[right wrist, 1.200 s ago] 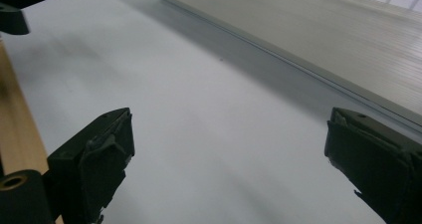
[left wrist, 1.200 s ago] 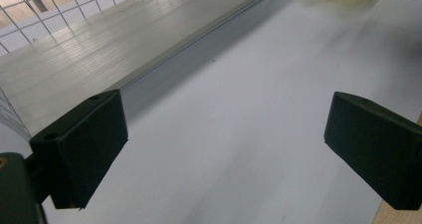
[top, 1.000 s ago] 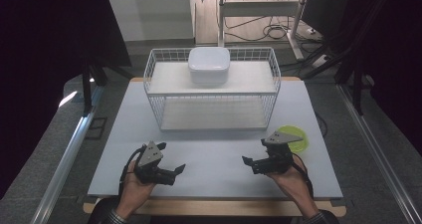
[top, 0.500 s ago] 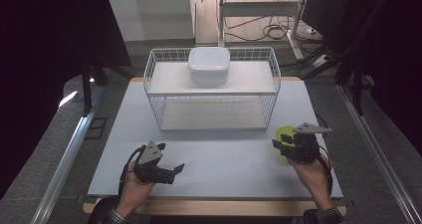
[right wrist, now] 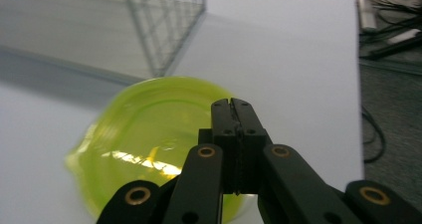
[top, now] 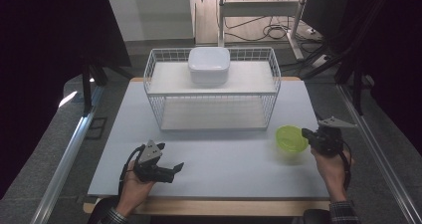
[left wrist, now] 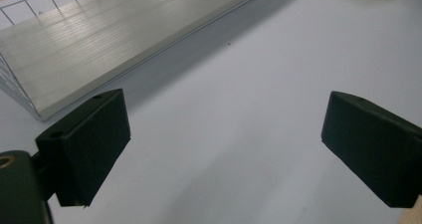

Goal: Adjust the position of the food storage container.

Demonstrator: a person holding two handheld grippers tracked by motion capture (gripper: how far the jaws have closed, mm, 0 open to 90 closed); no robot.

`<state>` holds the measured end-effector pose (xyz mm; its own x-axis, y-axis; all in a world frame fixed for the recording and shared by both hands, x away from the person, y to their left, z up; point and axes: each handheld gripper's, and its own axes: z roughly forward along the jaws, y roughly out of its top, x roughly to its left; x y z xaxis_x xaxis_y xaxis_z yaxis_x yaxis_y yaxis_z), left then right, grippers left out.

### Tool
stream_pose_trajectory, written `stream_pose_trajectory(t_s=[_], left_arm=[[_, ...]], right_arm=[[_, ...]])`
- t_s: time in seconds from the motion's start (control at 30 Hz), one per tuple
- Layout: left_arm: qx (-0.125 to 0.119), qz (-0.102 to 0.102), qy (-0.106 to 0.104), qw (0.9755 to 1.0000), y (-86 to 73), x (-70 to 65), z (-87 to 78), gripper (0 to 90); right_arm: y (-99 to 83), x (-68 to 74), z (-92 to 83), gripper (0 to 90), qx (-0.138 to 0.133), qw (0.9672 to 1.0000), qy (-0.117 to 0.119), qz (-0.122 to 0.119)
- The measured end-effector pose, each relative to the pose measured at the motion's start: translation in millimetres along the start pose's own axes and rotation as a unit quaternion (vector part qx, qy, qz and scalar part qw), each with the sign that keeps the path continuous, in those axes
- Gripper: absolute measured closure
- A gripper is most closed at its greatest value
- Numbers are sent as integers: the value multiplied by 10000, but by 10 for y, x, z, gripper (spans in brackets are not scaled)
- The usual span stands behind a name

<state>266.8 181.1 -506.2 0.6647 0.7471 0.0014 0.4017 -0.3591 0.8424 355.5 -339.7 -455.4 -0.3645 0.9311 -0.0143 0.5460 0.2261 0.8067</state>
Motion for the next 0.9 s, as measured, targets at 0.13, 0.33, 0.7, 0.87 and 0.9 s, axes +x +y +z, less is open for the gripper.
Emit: stream_pose_trajectory(t_s=[0.13, 0.33, 0.7, 0.87, 0.9], left_arm=[[18, -15, -11, 10000, -2, 3, 10, 52], [38, -20, -35, 10000, -5, 7, 20, 55], [103, 6, -47, 9999, -6, -5, 36, 56], [130, 19, -47, 9999, -6, -8, 39, 56], [133, 24, -45, 9999, -6, -9, 40, 56]], right_arm=[[-36, -133, 117, 897, 85, 9996, -253, 40], [-78, -183, 191, 896, 209, 9991, -357, 7], [-112, -133, 263, 895, 404, 9987, -278, 130], [-105, -44, 282, 895, 443, 9988, -170, 108], [-101, 15, 291, 895, 454, 9989, -105, 103]])
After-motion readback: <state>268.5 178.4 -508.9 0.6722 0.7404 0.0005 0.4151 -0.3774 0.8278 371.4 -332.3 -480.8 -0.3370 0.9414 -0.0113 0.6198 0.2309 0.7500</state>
